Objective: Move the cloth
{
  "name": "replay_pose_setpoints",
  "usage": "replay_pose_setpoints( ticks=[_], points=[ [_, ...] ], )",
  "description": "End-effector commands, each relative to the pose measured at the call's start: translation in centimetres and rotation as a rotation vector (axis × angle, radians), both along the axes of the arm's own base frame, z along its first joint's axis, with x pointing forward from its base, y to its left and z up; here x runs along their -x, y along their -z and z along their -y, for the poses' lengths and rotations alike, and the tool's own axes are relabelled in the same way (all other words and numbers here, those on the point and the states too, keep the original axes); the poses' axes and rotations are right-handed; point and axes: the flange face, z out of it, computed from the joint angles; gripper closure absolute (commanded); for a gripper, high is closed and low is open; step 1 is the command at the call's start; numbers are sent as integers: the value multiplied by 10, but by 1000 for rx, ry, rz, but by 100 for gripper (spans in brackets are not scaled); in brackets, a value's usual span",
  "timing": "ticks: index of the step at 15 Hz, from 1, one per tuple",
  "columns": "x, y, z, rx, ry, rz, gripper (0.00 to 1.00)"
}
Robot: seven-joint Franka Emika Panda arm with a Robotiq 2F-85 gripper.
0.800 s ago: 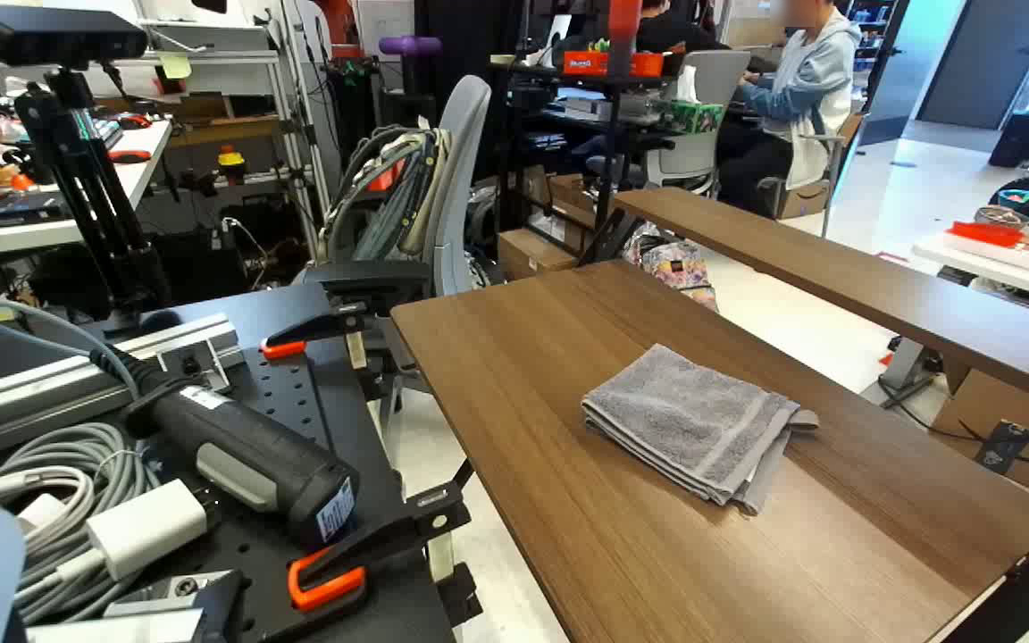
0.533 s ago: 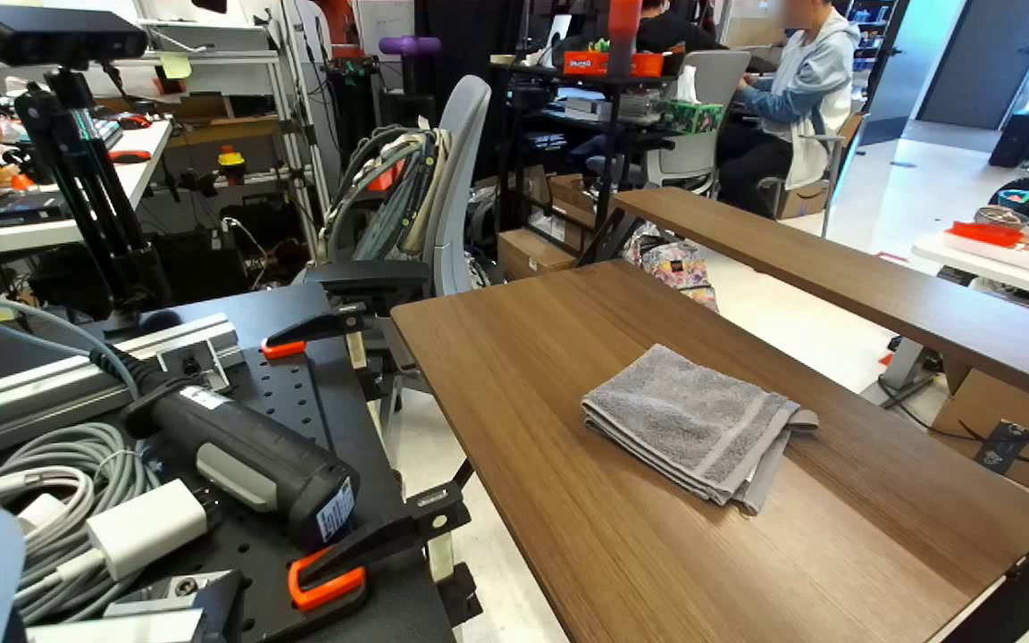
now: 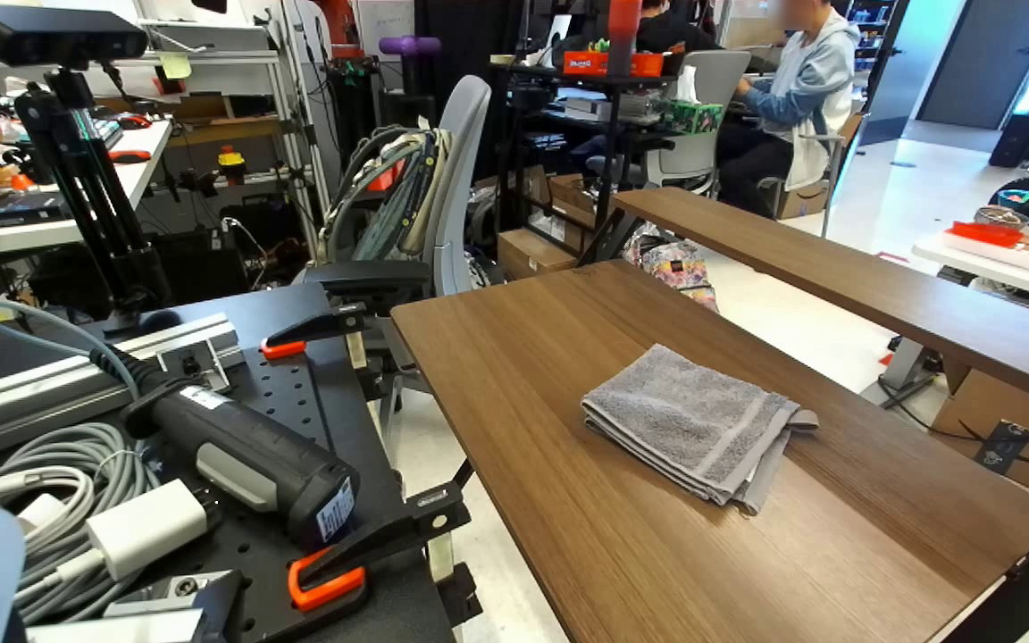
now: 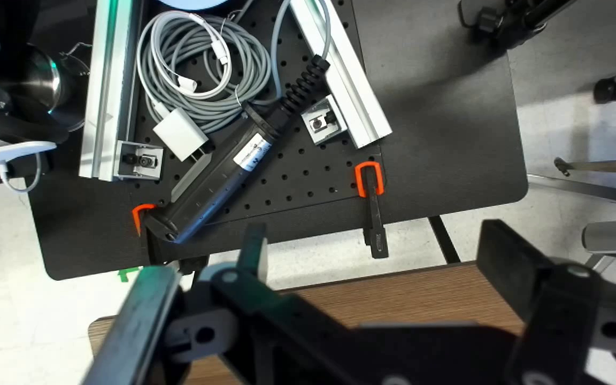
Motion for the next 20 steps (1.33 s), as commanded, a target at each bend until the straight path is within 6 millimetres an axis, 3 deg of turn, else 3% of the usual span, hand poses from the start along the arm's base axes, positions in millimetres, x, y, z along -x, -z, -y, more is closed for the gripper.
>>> replay_pose_setpoints(
  ticks=[1,6,10,14,20],
  points=[
    [-6,-4,-1,-29,20,25,0],
    [-59,-5,11,-122,120,127,0],
    [-120,12,42,-187,228,191,0],
    [-183,48,88,-189,360,270,0],
    [-264,133,158,-65,539,434,0]
  ],
)
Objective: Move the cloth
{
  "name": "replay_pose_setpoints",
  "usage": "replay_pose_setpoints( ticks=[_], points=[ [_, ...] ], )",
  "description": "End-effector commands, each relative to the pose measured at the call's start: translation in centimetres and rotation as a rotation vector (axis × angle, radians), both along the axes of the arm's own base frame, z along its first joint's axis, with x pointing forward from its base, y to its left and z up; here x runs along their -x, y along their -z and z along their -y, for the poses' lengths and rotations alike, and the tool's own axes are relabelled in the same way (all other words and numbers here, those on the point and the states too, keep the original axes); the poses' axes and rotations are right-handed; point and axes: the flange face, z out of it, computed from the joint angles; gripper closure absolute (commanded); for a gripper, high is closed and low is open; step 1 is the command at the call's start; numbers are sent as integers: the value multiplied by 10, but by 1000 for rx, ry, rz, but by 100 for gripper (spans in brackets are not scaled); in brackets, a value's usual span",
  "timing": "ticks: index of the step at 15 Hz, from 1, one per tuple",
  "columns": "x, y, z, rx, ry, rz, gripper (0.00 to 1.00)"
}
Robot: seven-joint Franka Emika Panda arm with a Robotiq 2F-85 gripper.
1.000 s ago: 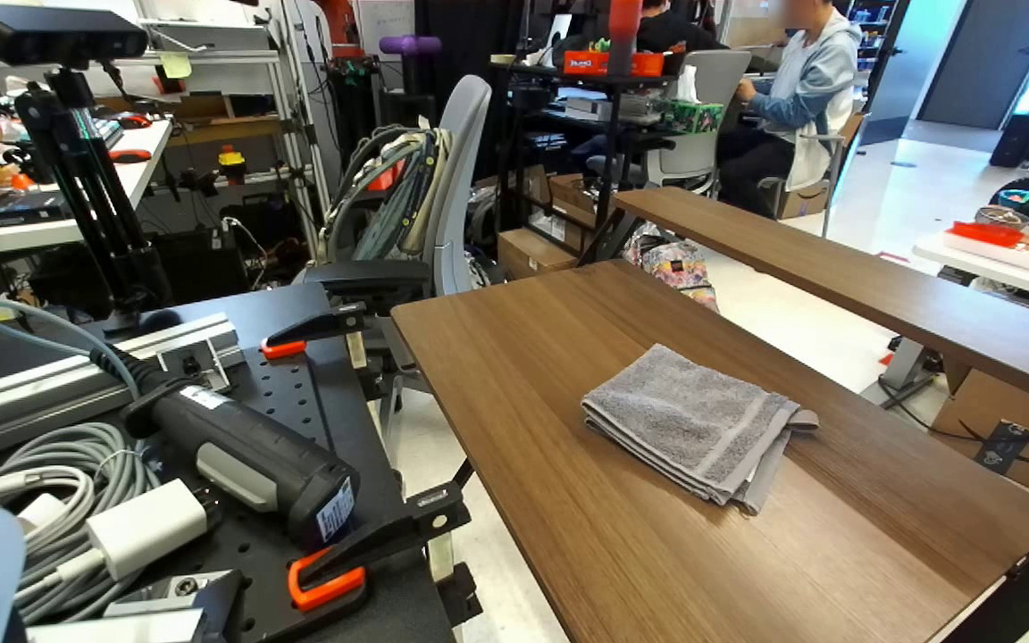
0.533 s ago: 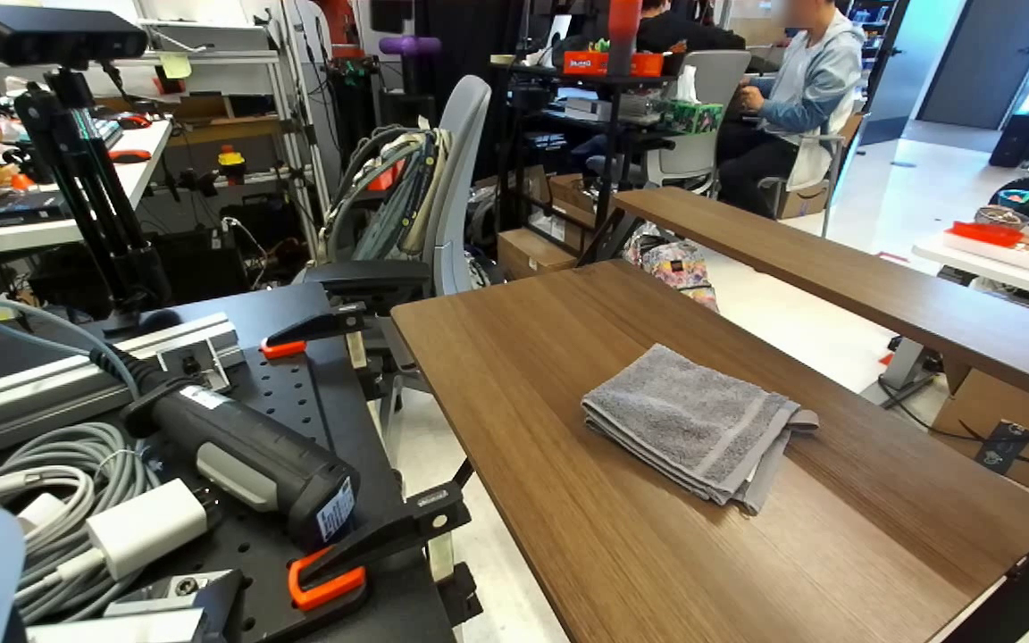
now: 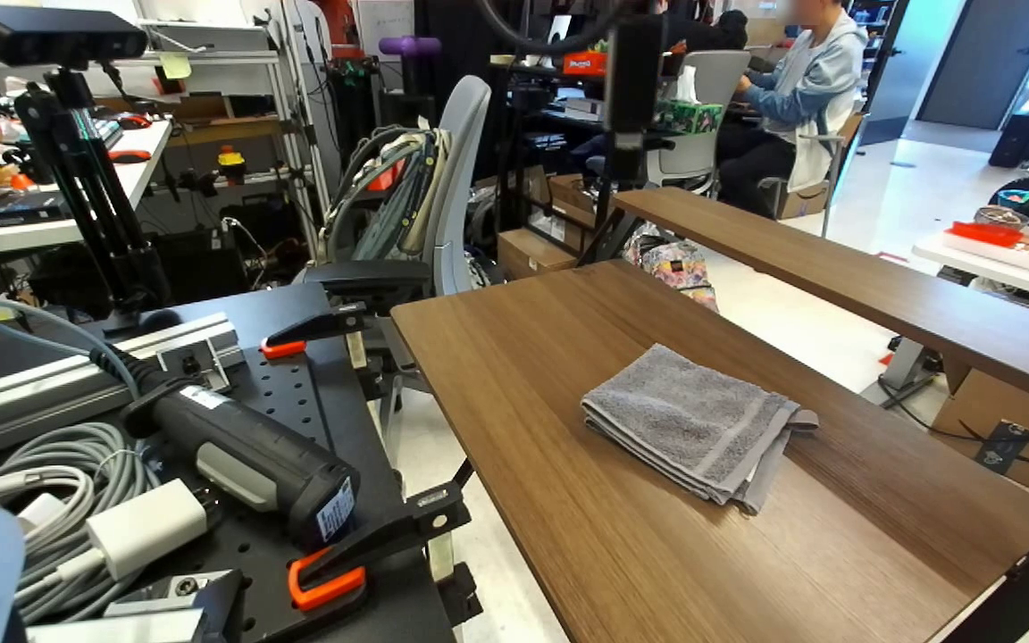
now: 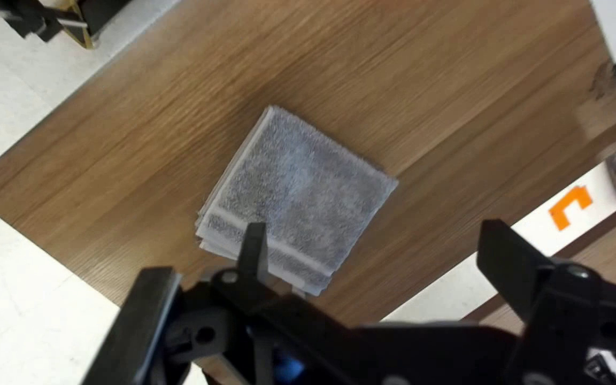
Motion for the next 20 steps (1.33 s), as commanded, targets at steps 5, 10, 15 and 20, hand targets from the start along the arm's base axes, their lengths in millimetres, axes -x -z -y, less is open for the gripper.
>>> replay_pose_setpoints(
  ticks=[5,10,15,20],
  points=[
    [-78,107,60,110,184,48,0],
    [-94,170,68,139,192,-20,0],
    [-89,180,68,142,180,-37,0],
    [-91,193,64,114,150,-36,0]
  ],
)
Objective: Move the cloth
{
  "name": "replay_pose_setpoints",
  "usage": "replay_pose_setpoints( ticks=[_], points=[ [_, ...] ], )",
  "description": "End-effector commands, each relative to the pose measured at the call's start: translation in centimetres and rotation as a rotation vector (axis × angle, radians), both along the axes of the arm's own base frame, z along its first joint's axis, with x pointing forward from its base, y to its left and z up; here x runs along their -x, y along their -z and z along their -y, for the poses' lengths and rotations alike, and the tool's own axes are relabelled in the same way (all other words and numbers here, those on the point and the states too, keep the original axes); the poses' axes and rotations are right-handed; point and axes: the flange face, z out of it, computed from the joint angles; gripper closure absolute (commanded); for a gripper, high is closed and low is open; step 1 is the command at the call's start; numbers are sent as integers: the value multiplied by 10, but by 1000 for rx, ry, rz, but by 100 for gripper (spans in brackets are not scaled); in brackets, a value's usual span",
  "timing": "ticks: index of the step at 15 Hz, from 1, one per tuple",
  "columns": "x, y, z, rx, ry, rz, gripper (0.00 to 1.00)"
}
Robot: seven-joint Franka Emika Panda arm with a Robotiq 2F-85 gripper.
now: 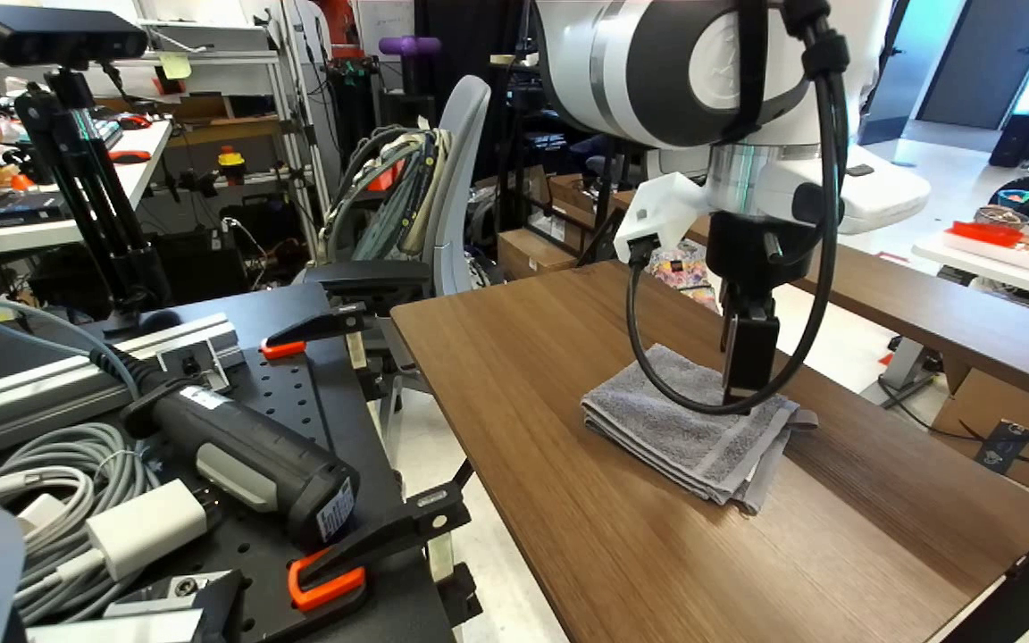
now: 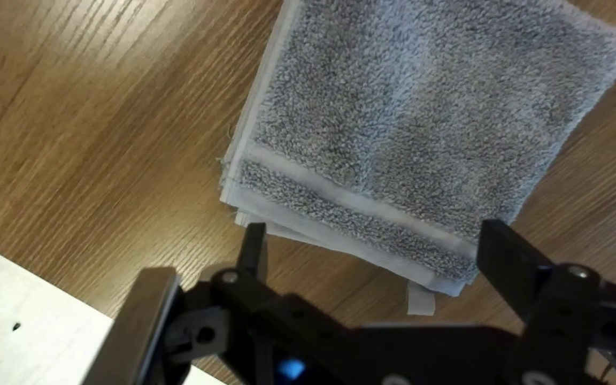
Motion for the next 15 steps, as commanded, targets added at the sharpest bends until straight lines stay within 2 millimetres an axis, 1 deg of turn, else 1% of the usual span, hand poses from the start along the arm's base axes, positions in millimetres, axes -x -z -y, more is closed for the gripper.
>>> replay_pose_setpoints(
  ticks=[1,5,10,13,15],
  points=[
    [-3,18,-7,-43,-32,-9,0],
    [-5,45,-21,-74,-61,-5,0],
    [-11,78,-31,-86,-63,-33,0],
    [-8,97,-41,-73,-91,-49,0],
    [-4,103,-52,-68,-118,-57,0]
  ],
)
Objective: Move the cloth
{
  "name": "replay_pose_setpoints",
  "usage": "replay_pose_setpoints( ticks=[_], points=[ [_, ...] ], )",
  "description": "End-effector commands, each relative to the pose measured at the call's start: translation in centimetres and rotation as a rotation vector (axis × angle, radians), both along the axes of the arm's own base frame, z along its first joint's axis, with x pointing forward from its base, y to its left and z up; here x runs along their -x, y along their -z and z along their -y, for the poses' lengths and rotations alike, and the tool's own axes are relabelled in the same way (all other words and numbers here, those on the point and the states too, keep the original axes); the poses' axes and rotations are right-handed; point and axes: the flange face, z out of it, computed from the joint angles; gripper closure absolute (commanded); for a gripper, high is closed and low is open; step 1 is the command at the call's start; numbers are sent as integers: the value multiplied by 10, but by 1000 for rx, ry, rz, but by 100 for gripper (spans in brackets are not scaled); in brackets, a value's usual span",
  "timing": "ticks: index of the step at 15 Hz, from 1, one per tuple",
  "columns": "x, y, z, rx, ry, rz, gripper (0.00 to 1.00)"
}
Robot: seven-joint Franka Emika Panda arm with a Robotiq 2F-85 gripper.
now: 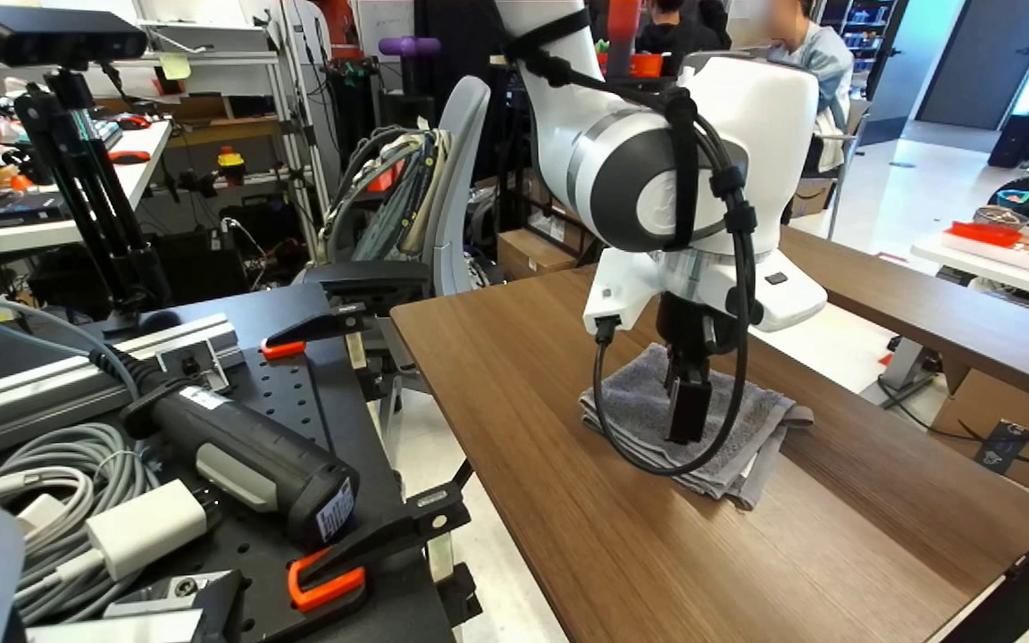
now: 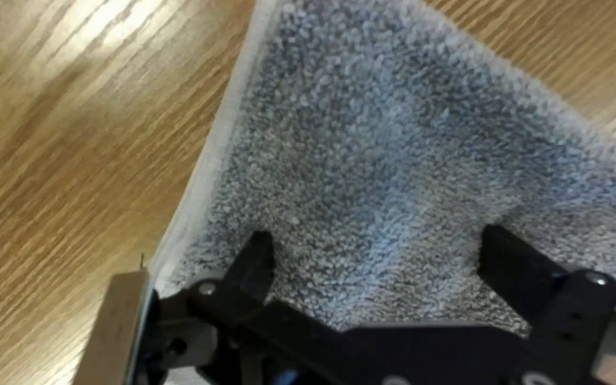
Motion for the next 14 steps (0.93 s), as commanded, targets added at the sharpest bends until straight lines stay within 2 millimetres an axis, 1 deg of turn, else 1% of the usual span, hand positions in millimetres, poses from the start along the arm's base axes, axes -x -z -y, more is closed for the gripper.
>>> replay_pose_setpoints(
  ticks=[1,4,8,10,14],
  points=[
    [4,20,-23,3,-61,2,0],
    [17,28,-47,8,-117,-14,0],
    [44,51,-81,21,-192,-70,0],
    [54,53,-93,37,-219,-77,0],
    [79,60,-106,90,-269,-94,0]
  ],
)
